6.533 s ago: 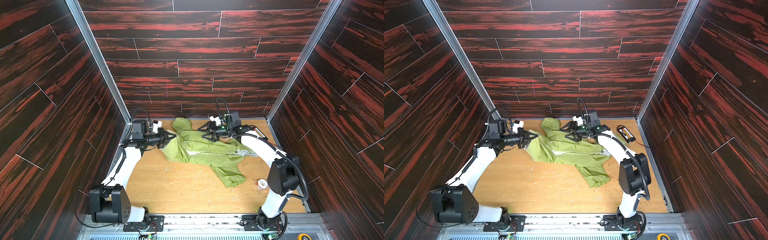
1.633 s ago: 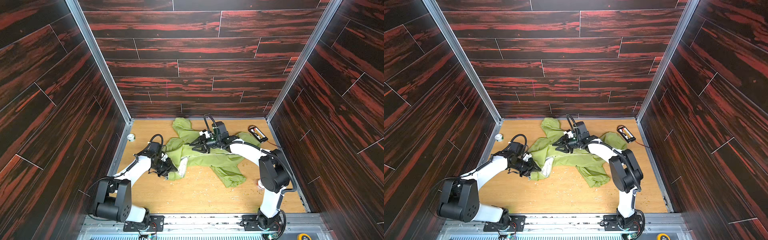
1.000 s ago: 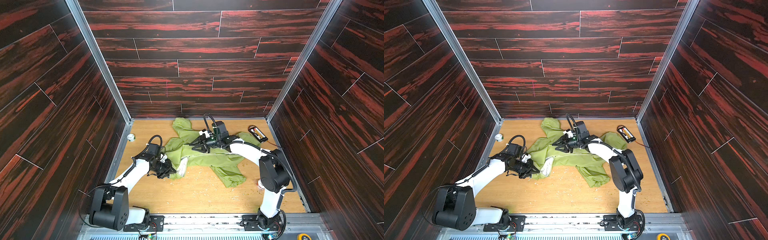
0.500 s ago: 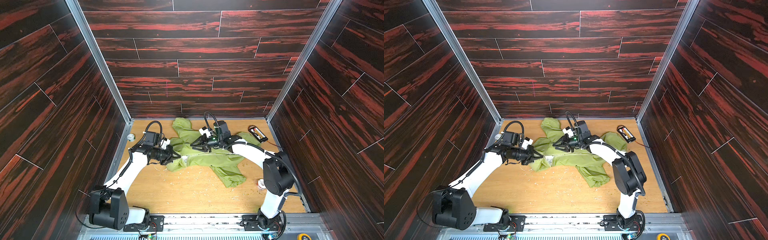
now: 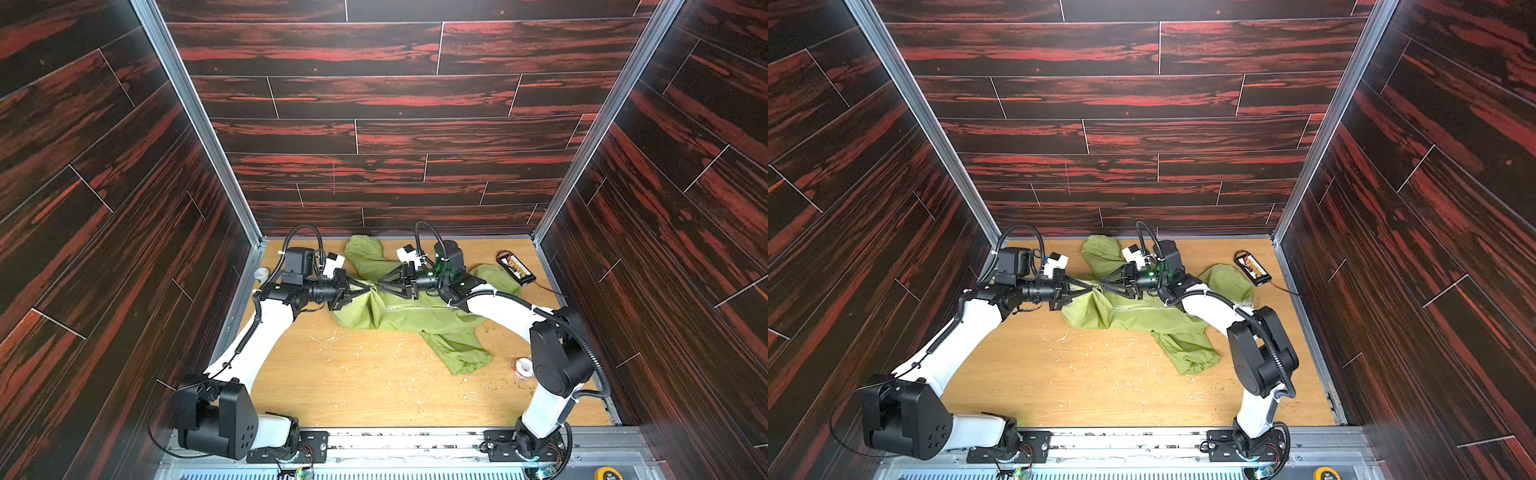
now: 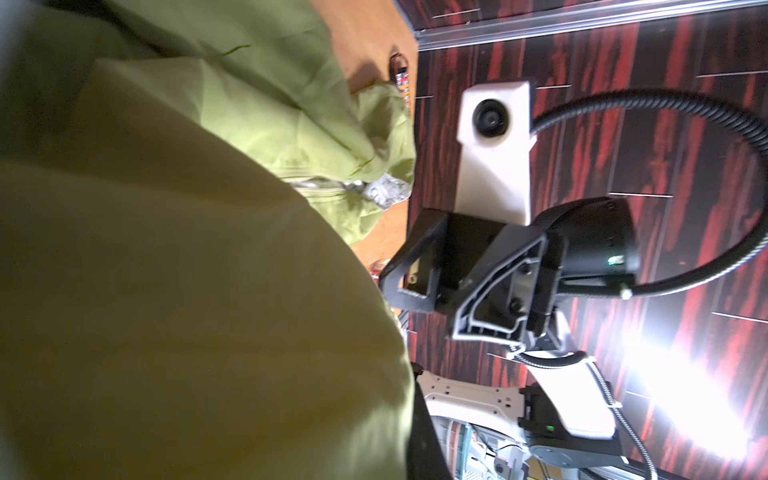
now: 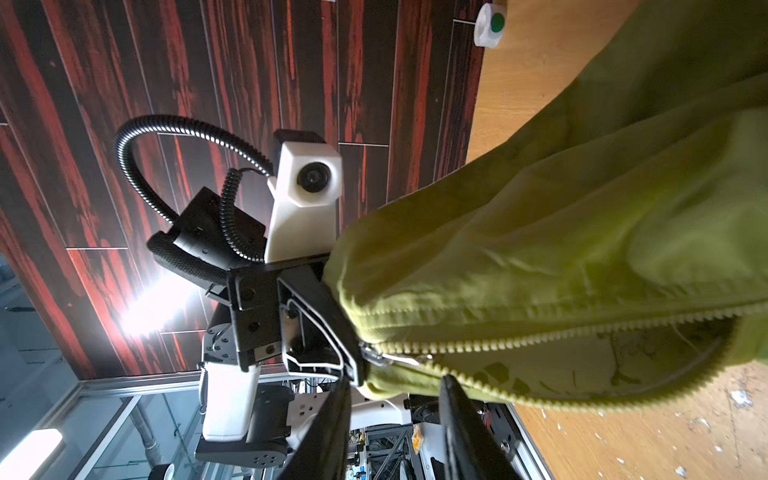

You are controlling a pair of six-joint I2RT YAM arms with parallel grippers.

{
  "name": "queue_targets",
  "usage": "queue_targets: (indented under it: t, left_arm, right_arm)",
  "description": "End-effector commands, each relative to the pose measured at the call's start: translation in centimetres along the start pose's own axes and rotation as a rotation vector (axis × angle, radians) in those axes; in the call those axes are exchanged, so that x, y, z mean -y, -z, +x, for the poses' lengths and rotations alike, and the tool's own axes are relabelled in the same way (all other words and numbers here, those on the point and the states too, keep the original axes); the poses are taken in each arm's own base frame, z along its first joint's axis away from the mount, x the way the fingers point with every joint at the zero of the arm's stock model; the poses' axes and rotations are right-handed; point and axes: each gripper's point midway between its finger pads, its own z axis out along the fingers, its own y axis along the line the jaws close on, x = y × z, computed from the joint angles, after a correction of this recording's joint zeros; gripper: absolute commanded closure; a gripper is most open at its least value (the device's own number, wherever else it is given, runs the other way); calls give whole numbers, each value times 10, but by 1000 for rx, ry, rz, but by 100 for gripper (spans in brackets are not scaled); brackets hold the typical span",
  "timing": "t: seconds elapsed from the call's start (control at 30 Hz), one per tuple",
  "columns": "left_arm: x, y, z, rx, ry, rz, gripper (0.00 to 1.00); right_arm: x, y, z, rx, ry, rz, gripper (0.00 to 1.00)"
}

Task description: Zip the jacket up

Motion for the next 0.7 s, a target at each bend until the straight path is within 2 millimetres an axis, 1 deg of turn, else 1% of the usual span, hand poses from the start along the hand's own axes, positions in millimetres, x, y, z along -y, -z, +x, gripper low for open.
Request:
queue_targets:
  t: [0.0,0.23,0.47,0.6,0.67]
  left_arm:
    - [31,5,-5,6,-48,86,100]
    - [34,4,-5,-2,-22,106,100]
    - [33,3,-2,-24,2,117,100]
    - [32,3,0,-34,11,118,100]
    - [32,3,1,-36,11,120,100]
  right_arm:
    - [-5,-3,2,-5,8,-23,62]
    - [-5,-6,-4,-8,22,-23,64]
    - [-3,-10,-9,-13,23,-26,64]
    - [-8,-13,-12,-12,24,-49,64]
    - [-6,-14,-14,-11,15,-53,63]
